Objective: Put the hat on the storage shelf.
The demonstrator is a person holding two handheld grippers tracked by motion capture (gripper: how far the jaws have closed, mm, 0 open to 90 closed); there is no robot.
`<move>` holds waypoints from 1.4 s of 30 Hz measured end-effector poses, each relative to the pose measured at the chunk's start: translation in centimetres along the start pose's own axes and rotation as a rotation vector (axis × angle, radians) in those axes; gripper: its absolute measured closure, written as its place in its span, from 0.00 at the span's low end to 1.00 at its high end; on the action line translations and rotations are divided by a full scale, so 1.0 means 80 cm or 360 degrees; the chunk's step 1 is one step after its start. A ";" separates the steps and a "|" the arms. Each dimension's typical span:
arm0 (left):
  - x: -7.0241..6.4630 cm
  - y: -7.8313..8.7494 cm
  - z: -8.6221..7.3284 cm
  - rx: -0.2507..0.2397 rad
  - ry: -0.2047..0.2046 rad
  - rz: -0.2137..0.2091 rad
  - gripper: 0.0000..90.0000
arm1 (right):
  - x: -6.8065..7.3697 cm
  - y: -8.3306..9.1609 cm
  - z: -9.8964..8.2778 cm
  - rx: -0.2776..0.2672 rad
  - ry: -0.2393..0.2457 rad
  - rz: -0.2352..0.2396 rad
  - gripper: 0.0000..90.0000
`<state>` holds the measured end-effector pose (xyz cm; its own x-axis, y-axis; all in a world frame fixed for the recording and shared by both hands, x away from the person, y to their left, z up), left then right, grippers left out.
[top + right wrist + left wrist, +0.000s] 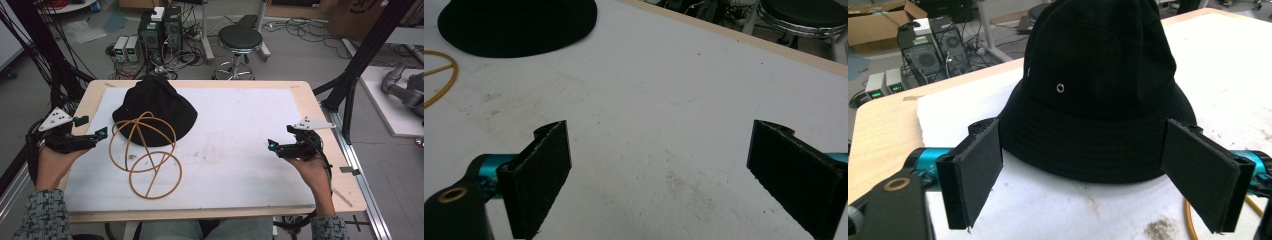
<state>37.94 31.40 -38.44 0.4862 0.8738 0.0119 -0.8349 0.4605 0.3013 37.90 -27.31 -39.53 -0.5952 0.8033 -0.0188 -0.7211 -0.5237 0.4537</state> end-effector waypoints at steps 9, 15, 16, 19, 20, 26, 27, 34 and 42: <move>0.000 -0.003 0.019 -0.0079 0.0004 -0.0055 0.20 | 0.006 0.011 -0.005 0.0004 0.0014 -0.0014 0.11; -0.003 -0.015 0.029 -0.0100 0.0004 -0.0105 0.20 | 0.007 0.020 -0.011 0.0004 -0.0006 -0.0032 0.11; -0.004 -0.020 0.035 -0.0114 -0.0001 -0.0133 0.20 | 0.007 0.023 -0.012 0.0004 -0.0003 -0.0033 0.11; -0.007 -0.026 0.042 -0.0145 -0.0003 -0.0187 0.20 | 0.007 0.027 -0.013 0.0002 -0.0001 -0.0048 0.11; -0.009 -0.029 0.044 -0.0144 -0.0008 -0.0220 0.20 | 0.007 0.029 -0.013 -0.0008 0.0004 -0.0051 0.11; -0.010 -0.049 0.064 -0.0094 -0.0070 -0.0312 0.20 | 0.011 0.035 -0.017 0.0001 0.0005 -0.0059 0.11; -0.010 -0.049 0.064 -0.0094 -0.0070 -0.0312 0.20 | 0.012 0.036 -0.018 0.0006 -0.0001 -0.0058 0.11; -0.008 -0.064 0.082 -0.0085 -0.0093 -0.0375 0.20 | 0.015 0.039 -0.022 0.0003 -0.0016 -0.0057 0.11; -0.013 -0.084 0.093 -0.0017 -0.0142 -0.0431 0.20 | 0.017 0.042 -0.025 0.0002 -0.0007 -0.0054 0.11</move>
<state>44.99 26.25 -33.38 0.7124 0.7016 0.0163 -0.6739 0.6775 0.2949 33.98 -28.52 -39.84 -0.5687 0.8220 -0.0300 -0.7403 -0.4956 0.4543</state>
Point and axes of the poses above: each handheld gripper's, and its own axes: y roughly backward along the jaws, z roughly out of its top, x roughly to its left, the point moved 6 cm from there along -y, roughly forward along the jaws, and after that the axes turned 4 degrees about -x, right-handed, at the moved point
